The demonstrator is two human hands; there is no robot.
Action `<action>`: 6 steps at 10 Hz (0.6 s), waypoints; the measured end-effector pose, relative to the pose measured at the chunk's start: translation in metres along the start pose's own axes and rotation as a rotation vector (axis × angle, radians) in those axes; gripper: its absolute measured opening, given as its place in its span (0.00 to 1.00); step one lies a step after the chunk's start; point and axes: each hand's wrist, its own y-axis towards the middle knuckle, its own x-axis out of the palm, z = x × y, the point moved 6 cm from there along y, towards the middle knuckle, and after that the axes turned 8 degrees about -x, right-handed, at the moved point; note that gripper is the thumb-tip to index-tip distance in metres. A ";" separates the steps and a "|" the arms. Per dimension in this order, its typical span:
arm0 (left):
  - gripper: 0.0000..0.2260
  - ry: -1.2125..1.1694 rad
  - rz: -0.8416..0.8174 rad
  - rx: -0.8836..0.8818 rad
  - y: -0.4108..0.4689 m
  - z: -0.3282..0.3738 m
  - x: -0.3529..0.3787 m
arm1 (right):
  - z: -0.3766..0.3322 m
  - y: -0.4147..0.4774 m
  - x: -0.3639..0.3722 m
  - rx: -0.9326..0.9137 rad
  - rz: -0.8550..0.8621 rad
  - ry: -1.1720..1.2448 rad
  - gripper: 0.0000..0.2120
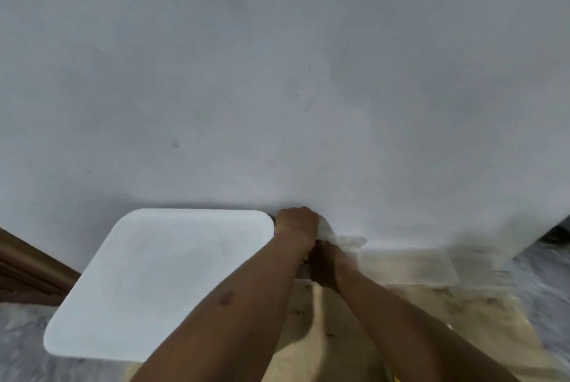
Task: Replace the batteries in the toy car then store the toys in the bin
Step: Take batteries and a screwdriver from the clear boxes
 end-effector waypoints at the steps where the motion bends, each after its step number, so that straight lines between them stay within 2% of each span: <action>1: 0.13 0.025 0.004 0.004 0.001 0.002 0.001 | -0.002 0.000 -0.001 0.011 0.082 0.033 0.13; 3: 0.12 0.050 -0.008 -0.016 0.003 0.002 0.008 | 0.000 -0.001 0.008 -0.052 0.033 -0.001 0.13; 5: 0.16 0.019 0.001 0.013 -0.008 0.002 0.010 | 0.000 -0.059 -0.018 -0.273 0.191 -0.025 0.23; 6: 0.18 0.013 -0.004 0.035 -0.017 0.006 0.015 | 0.010 -0.085 -0.019 -0.344 0.306 -0.038 0.19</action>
